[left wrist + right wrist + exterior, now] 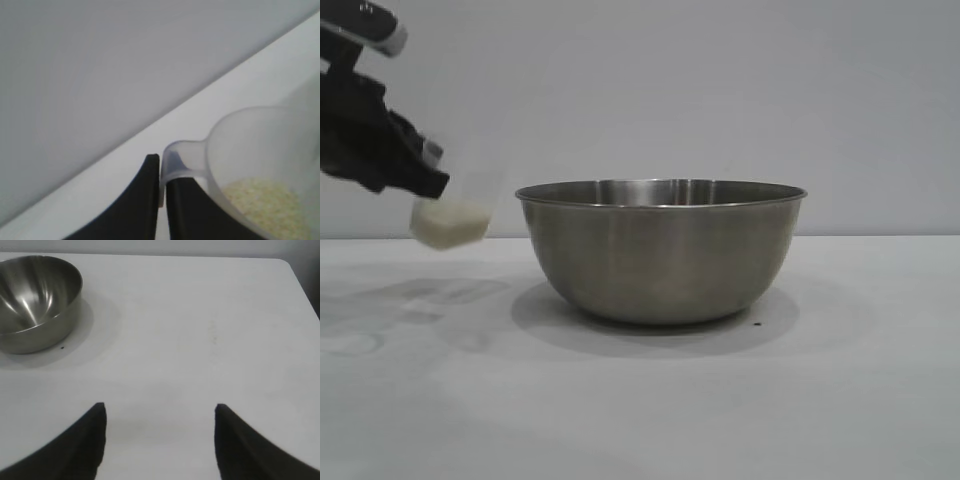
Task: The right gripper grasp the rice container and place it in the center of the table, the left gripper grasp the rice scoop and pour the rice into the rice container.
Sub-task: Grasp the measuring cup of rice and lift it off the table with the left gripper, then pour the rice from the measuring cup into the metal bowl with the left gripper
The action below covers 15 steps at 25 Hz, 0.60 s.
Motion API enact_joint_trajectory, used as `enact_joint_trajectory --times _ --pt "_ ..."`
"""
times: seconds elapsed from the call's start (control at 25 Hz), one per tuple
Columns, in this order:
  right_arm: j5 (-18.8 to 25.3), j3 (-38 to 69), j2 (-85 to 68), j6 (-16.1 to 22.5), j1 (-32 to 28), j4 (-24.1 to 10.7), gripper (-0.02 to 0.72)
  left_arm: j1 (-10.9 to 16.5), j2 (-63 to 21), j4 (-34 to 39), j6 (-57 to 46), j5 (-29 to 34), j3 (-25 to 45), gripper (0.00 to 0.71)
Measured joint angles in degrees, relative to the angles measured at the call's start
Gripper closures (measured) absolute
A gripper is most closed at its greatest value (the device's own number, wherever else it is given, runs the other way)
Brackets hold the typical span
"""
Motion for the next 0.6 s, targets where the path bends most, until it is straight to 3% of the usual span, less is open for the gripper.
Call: enact_joint_trajectory --times 0.2,0.6 --pt "0.0 0.0 0.0 0.0 0.0 0.0 0.304 0.0 -3.83 4.7 0.63 0.11 -3.53 0.71" --pt "0.0 0.0 0.0 0.0 0.0 0.0 0.304 0.0 -4.05 25.29 1.9 0.0 -13.77 0.71"
